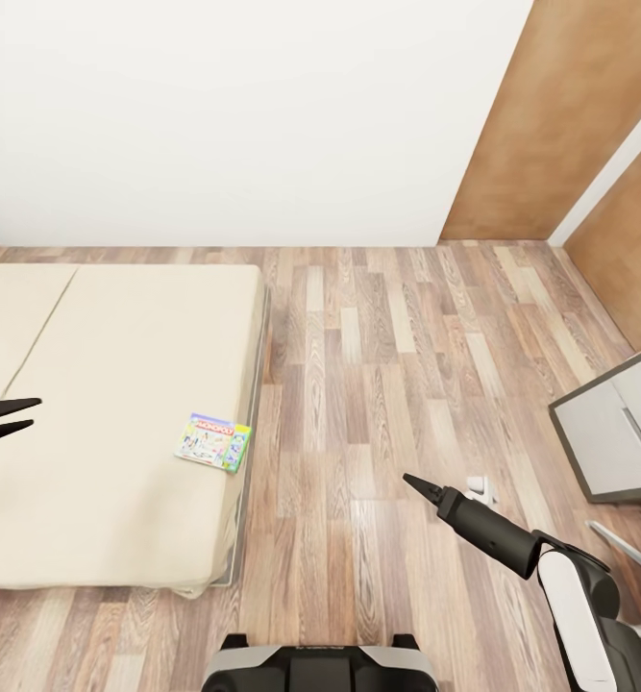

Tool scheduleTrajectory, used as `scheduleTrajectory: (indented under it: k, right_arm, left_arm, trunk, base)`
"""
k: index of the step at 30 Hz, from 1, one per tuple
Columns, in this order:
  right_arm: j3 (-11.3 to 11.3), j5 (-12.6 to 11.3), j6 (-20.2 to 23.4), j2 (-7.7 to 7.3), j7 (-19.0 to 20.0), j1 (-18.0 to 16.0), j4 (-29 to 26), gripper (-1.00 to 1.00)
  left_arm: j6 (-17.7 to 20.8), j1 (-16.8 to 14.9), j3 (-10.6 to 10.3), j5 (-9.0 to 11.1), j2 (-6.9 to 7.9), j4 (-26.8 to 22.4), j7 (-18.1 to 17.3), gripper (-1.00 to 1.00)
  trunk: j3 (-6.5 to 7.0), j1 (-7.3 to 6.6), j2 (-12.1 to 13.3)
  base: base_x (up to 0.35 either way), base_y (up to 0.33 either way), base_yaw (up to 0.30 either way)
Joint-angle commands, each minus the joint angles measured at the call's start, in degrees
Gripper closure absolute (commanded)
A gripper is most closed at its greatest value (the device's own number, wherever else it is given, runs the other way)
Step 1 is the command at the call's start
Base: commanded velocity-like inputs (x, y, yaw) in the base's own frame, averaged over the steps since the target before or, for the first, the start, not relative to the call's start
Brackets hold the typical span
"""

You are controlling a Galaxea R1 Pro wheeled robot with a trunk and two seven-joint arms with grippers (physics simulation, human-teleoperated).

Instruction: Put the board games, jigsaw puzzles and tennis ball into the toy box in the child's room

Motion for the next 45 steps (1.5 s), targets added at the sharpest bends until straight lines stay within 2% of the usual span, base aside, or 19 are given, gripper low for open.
scheduleTrajectory:
  k: [1,24,33,37,40,45]
  right_arm:
    - [-0.09,0.23,0.3,0.01,0.34,-0.04,-0.03,-1.0]
    - [-0.09,0.29,0.3,0.07,0.25,-0.04,-0.03,-1.0]
    - [-0.04,0.32,0.3,0.07,0.19,-0.04,0.05,-1.0]
    - [-0.01,0.32,0.3,0.08,0.17,-0.04,0.24,-1.0]
    - [0.0,0.32,0.3,0.04,0.16,-0.04,0.42,-1.0]
    - [0.07,0.32,0.26,0.03,0.16,-0.04,0.49,-1.0]
  left_arm:
    - [0.6,-0.07,0.42,-0.52,-0.02,0.06,-0.22,-1.0]
    - [0.6,0.7,0.42,-0.58,-0.57,0.06,-0.22,-1.0]
    - [0.6,1.38,0.42,-0.69,-1.05,0.06,-0.18,-1.0]
    - [0.6,1.48,0.42,-0.69,-1.81,0.06,-0.11,-1.0]
    - [0.6,1.55,0.42,-0.69,-2.69,0.06,1.49,-1.0]
    - [0.6,1.59,0.42,-0.67,-5.17,0.06,9.23,-1.0]
  trunk:
    - [0.02,0.04,-0.09]
    - [2.17,0.04,-0.09]
    - [3.01,0.04,-0.09]
    - [3.38,0.04,-0.09]
    - [3.66,0.04,-0.09]
    - [4.13,0.04,-0.09]
  base:
    - [0.0,0.0,0.0]
    - [0.0,0.0,0.0]
    - [0.0,0.0,0.0]
    - [0.0,0.0,0.0]
    - [0.0,0.0,0.0]
    - [0.0,0.0,0.0]
